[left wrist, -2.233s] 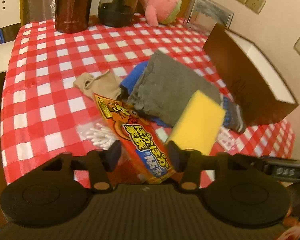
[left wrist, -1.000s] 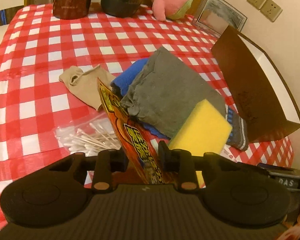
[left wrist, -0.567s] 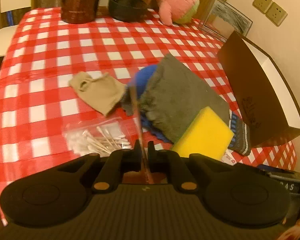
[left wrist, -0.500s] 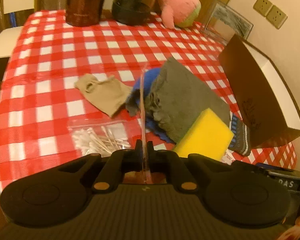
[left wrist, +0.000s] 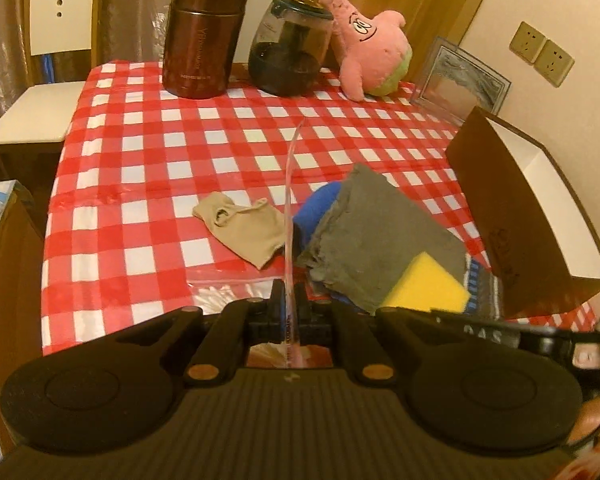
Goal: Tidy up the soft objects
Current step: 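Move the left tool to the orange packet while the right tool approaches the yellow sponge, then grasp the orange packet with the left tool while the right tool grasps the yellow sponge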
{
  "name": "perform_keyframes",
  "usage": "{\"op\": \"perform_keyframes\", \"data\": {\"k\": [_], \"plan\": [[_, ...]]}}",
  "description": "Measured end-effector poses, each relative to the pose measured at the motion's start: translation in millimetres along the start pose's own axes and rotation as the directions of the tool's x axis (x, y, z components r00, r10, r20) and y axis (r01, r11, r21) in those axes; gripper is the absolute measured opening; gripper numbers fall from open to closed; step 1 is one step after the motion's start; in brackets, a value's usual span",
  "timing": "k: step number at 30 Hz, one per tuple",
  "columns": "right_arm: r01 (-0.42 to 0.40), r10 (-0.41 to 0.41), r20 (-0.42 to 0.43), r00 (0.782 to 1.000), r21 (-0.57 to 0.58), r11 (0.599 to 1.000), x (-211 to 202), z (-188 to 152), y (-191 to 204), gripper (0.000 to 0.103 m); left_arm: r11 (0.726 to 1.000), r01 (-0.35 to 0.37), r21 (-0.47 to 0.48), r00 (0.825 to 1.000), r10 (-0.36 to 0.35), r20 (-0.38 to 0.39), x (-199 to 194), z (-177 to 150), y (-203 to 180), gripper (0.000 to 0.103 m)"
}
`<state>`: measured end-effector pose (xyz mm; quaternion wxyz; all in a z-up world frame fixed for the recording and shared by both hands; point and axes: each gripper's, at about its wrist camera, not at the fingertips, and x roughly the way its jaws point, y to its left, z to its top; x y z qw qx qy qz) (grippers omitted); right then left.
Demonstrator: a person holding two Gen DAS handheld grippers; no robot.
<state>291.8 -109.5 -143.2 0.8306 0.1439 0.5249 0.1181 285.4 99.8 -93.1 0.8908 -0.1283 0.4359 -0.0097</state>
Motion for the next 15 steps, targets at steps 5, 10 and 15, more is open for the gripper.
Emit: {"op": "perform_keyframes", "data": {"k": [5,10,15], "plan": [[0.063,-0.061,-0.036,0.997,0.05,0.997,15,7,3,0.085,1.0,-0.011,0.024,1.0,0.012,-0.015,7,1,1,0.002],[0.074,-0.07,-0.049,0.996,0.071,0.995,23,9,1,0.081,0.999,-0.018,0.035,0.999,0.019,-0.029,12,0,0,0.002],[0.091,-0.089,-0.046,0.995,0.034,0.995,25,8,4,0.071,0.999,-0.019,0.047,0.999,0.021,-0.033,12,0,-1,0.002]]}}
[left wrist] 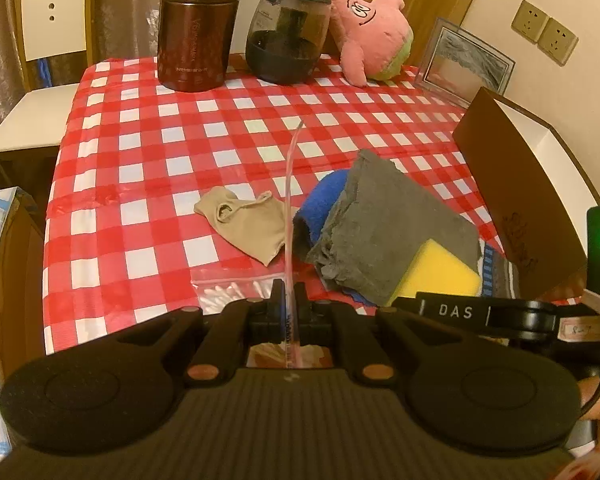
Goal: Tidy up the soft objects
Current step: 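Grasp the orange packet with the left tool while the right tool grasps the yellow sponge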
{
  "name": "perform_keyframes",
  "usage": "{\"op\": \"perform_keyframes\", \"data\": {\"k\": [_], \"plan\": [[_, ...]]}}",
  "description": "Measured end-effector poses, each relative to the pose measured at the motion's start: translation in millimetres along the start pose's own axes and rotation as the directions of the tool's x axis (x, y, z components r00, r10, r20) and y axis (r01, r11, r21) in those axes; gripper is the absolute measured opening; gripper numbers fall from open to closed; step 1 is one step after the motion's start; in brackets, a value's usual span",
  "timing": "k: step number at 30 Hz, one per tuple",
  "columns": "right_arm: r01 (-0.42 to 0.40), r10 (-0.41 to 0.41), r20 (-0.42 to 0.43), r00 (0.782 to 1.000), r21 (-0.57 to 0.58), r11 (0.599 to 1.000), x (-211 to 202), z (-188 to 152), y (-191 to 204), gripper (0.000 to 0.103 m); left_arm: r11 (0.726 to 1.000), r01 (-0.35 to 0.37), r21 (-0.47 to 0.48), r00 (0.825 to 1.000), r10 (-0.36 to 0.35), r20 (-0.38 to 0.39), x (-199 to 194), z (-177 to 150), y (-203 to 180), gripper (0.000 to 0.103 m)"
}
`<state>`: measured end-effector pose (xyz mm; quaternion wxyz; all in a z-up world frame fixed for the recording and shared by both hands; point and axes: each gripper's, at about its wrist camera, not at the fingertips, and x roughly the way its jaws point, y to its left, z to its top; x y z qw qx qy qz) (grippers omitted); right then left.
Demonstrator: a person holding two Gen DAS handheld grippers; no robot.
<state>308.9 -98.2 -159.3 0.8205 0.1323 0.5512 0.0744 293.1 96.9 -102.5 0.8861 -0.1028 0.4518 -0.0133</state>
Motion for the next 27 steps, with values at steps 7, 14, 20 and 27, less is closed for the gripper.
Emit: {"op": "perform_keyframes", "data": {"k": [7,14,20,27], "plan": [[-0.053,0.054,0.036,0.998,-0.035,0.998,-21,-4,-13,0.042,1.0,0.004,0.014,1.0,-0.004,0.007,-6,-3,-7,0.002],[-0.103,0.106,0.034,0.994,-0.081,0.991,-40,-10,-20,0.037,1.0,0.004,0.028,1.0,-0.004,0.011,-12,-7,-14,0.002],[-0.098,0.101,0.062,0.993,-0.048,0.994,-40,-13,-17,0.084,0.999,0.001,0.04,1.0,-0.002,0.01,-13,-6,-14,0.002],[-0.003,0.003,0.019,1.0,-0.025,1.0,-16,-7,4,0.084,0.999,-0.003,0.034,1.0,0.004,-0.003,-9,-4,-5,0.002]]}}
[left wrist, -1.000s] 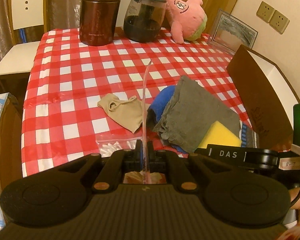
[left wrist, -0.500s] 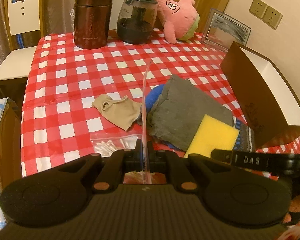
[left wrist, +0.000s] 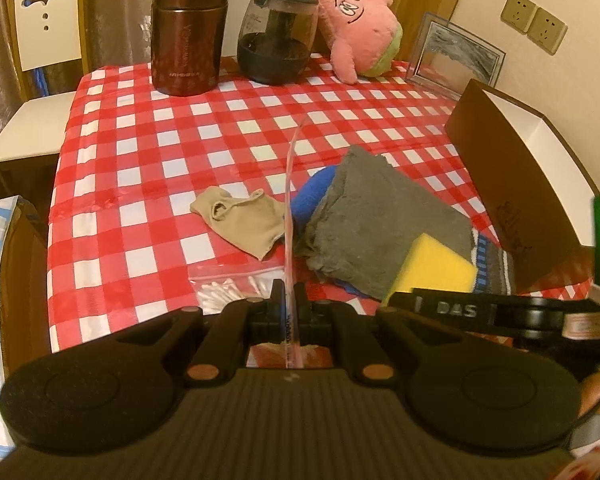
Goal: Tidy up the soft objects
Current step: 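Grasp the orange packet with the left tool while the right tool grasps the yellow sponge, then carry both items into the brown box and open both tools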
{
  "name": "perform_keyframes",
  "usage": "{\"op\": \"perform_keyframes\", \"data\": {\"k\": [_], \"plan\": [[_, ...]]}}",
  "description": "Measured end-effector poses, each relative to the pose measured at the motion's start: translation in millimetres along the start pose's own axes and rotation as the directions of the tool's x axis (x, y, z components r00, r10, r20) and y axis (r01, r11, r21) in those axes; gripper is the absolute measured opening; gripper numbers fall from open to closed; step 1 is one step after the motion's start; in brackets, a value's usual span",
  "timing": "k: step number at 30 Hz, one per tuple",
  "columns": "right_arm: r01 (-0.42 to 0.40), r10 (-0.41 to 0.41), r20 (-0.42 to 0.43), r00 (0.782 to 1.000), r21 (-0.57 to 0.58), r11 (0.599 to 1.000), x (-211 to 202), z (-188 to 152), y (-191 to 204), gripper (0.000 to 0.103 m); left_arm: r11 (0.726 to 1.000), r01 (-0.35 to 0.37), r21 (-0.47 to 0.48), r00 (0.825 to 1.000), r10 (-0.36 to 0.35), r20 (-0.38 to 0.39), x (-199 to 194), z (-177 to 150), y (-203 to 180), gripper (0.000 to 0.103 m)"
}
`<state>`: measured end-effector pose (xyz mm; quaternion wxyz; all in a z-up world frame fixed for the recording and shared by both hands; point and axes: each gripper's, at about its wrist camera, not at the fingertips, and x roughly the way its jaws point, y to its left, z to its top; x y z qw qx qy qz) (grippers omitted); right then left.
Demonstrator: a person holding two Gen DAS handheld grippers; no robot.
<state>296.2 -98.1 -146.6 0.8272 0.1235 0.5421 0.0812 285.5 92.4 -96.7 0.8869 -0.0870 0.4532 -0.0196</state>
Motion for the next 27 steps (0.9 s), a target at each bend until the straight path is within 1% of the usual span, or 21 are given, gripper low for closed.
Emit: {"op": "perform_keyframes", "data": {"k": [2,4,5,6,7,9,16,20,23,27], "plan": [[0.025,-0.025,-0.013,1.0,-0.001,1.0,9,1,6,0.084,1.0,-0.002,-0.005,1.0,0.002,-0.002,1,1,4,0.002],[0.074,-0.074,-0.018,0.997,-0.001,0.997,18,1,11,0.084,1.0,-0.003,-0.011,1.0,0.003,-0.001,0,1,8,0.002],[0.086,-0.086,-0.016,0.996,-0.002,0.996,21,1,12,0.084,1.0,-0.003,-0.012,1.0,0.003,-0.001,0,2,9,0.002],[0.093,-0.093,-0.012,0.996,0.0,0.996,22,1,12,0.079,1.0,-0.003,-0.012,1.0,0.003,0.0,-1,2,11,0.002],[0.094,-0.094,-0.006,0.996,0.004,0.996,21,0,10,0.077,1.0,-0.003,-0.012,1.0,0.003,0.001,-2,2,11,0.002],[0.073,-0.073,0.0,0.997,-0.003,0.997,17,0,6,0.073,1.0,-0.001,-0.012,1.0,0.001,0.004,-4,2,13,0.002],[-0.014,0.016,0.033,0.999,-0.047,0.999,-17,-3,-13,0.071,1.0,0.018,-0.007,1.0,-0.018,0.02,-12,2,7,0.002],[-0.031,0.034,0.043,0.999,-0.075,0.997,-34,-4,-20,0.071,1.0,0.027,0.016,0.999,-0.027,0.027,-17,1,-5,0.002],[-0.05,0.053,0.045,0.998,-0.071,0.996,-45,-6,-27,0.071,0.999,0.036,0.031,0.999,-0.037,0.036,-23,0,-15,0.002],[-0.045,0.052,0.066,0.996,-0.097,0.994,-62,-11,-34,0.071,0.997,0.051,0.053,0.997,-0.053,0.051,-32,-2,-30,0.002]]}}
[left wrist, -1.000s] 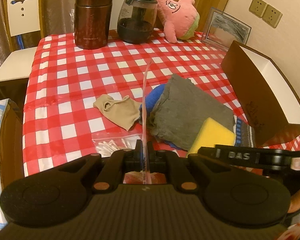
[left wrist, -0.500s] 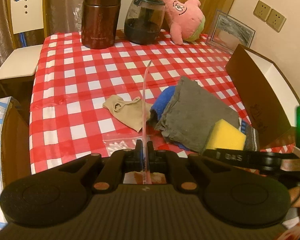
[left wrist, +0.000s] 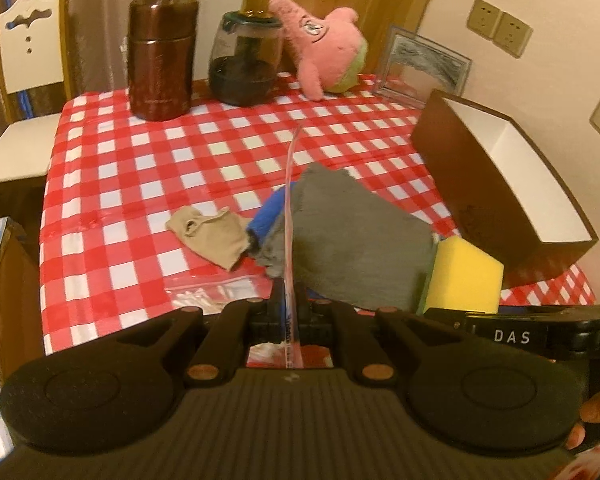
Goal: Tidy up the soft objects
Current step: 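Carry both items into the brown box and open both tools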
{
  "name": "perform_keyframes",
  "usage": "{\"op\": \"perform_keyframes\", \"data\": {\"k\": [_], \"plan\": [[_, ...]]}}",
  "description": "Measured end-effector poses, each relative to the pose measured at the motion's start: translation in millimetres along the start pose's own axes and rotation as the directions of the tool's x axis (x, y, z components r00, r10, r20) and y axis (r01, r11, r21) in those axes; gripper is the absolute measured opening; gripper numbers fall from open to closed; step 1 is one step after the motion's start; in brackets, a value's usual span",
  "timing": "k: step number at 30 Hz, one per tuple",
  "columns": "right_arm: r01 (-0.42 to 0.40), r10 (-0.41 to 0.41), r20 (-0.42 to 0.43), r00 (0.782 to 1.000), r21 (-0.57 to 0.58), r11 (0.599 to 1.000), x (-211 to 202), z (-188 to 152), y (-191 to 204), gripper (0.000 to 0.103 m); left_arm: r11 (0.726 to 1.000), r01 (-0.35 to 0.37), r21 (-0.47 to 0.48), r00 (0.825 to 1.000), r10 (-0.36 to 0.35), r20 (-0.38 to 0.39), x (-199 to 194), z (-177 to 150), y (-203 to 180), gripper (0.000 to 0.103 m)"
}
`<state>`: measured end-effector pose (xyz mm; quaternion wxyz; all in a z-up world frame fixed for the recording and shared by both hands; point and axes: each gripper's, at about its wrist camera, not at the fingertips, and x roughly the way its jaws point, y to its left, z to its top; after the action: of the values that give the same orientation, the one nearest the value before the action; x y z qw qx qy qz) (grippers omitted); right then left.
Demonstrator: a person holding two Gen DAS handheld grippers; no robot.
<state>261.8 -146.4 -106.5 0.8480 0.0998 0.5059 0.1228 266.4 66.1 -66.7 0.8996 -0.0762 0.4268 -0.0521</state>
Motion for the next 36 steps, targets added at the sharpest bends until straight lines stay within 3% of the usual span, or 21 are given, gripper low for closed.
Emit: {"op": "perform_keyframes", "data": {"k": [12,21,29,36], "plan": [[-0.012,0.012,0.101,0.995,-0.007,1.0,-59,15,-46,0.072,0.991,0.095,0.095,0.993,-0.101,0.061,-15,25,-74,0.002],[0.036,-0.037,0.203,0.978,0.009,0.999,-97,61,-117,0.072,0.963,0.216,0.159,0.966,-0.234,0.11,-4,69,-160,0.002],[0.102,-0.106,0.222,0.969,0.026,0.994,-96,106,-187,0.072,0.932,0.305,0.198,0.937,-0.33,0.113,29,109,-245,0.002],[0.096,-0.097,0.192,0.977,0.015,0.995,-76,130,-236,0.072,0.929,0.318,0.188,0.941,-0.334,0.056,80,125,-293,0.002]]}}
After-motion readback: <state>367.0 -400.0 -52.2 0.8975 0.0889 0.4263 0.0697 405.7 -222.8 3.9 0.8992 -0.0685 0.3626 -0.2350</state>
